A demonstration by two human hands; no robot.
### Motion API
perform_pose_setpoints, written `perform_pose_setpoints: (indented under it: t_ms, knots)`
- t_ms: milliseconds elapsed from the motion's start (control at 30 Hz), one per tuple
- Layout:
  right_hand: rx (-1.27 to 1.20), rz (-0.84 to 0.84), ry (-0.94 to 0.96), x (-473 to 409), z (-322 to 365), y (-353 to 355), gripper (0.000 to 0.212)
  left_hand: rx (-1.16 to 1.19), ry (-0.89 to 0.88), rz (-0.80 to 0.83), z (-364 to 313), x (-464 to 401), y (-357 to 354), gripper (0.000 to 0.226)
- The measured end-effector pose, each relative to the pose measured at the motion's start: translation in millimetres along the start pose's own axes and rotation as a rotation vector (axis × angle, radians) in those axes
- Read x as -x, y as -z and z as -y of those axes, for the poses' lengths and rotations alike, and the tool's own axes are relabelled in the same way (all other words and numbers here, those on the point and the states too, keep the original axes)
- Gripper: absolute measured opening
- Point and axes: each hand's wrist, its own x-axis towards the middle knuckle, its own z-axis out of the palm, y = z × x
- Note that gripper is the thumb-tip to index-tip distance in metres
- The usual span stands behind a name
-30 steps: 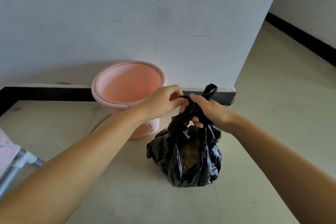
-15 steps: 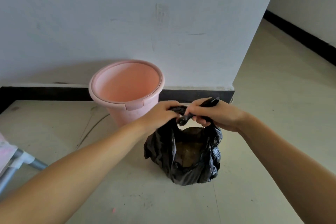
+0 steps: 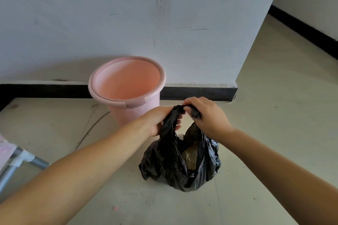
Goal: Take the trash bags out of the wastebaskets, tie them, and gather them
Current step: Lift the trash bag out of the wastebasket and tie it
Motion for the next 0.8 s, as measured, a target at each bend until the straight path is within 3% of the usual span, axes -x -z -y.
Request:
perform_pose_setpoints:
  t_ms: [133,267,400,633,733,800]
  knots:
    - [0.235,0.161,-0.293,4,-34,1,0.028,-0.939,-0.262,-0.335,10,-14,27,0.036]
    - [0.524,0.520,-0.499,37,-88,-7,0.025,-1.385,-0.095,-0.422,41,-22,90,0.039]
    - [0.606,0.700,-0.504,66,-118,-29,0.025,-1.507,0.039,-0.475,58,-25,124,0.024]
    - [0.667,0.839,-0.514,92,-139,-30,0.028,-1.536,0.155,-0.438,77,-24,164,0.024]
    - [0.454,0.784,-0.592,83,-136,-34,0.028,-1.632,0.067,-0.512,71,-17,161,0.018]
    - [0.072,0.601,-0.680,70,-133,-28,0.030,-1.608,-0.117,-0.567,63,-13,153,0.017]
